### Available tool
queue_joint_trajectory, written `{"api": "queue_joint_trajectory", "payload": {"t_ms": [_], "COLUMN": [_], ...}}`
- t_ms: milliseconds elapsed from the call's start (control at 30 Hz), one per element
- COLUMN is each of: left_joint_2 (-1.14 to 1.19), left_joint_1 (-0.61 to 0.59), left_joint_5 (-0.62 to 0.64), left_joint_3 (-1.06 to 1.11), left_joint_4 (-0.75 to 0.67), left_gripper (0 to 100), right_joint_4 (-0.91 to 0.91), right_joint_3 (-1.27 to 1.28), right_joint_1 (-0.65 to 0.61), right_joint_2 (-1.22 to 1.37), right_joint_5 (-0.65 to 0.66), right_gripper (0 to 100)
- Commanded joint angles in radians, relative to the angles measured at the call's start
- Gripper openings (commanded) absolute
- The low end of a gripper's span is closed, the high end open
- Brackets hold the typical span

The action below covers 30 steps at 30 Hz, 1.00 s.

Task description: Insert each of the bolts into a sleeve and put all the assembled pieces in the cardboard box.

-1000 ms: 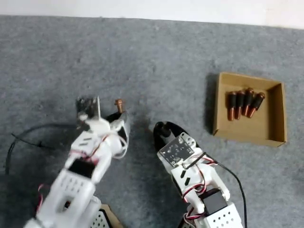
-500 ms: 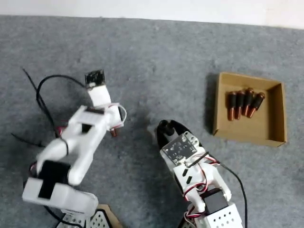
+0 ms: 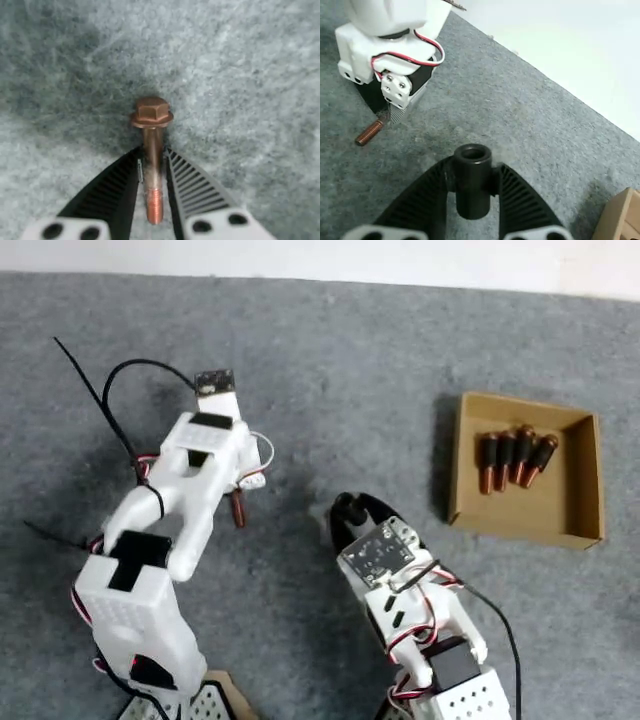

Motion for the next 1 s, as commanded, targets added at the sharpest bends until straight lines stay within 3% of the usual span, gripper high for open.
{"api": "queue_joint_trajectory", "payload": {"t_ms": [0,967], "left_joint_2": [0.033,0.054], "left_joint_1": [-0.015,-0.013], "left_joint_5": [0.002,0.003], "left_joint_3": [-0.024,-0.025], "left_joint_4": [0.038,0.109], "left_gripper": [0,0], "right_joint_4": [-0.007,-0.007], "right_joint_3": [0.137,0.136], "right_joint_1": [0.013,0.013], "right_joint_2": [-0.007,-0.007], "right_joint_5": [0.009,0.009], "right_gripper": [0.5,0.5]}}
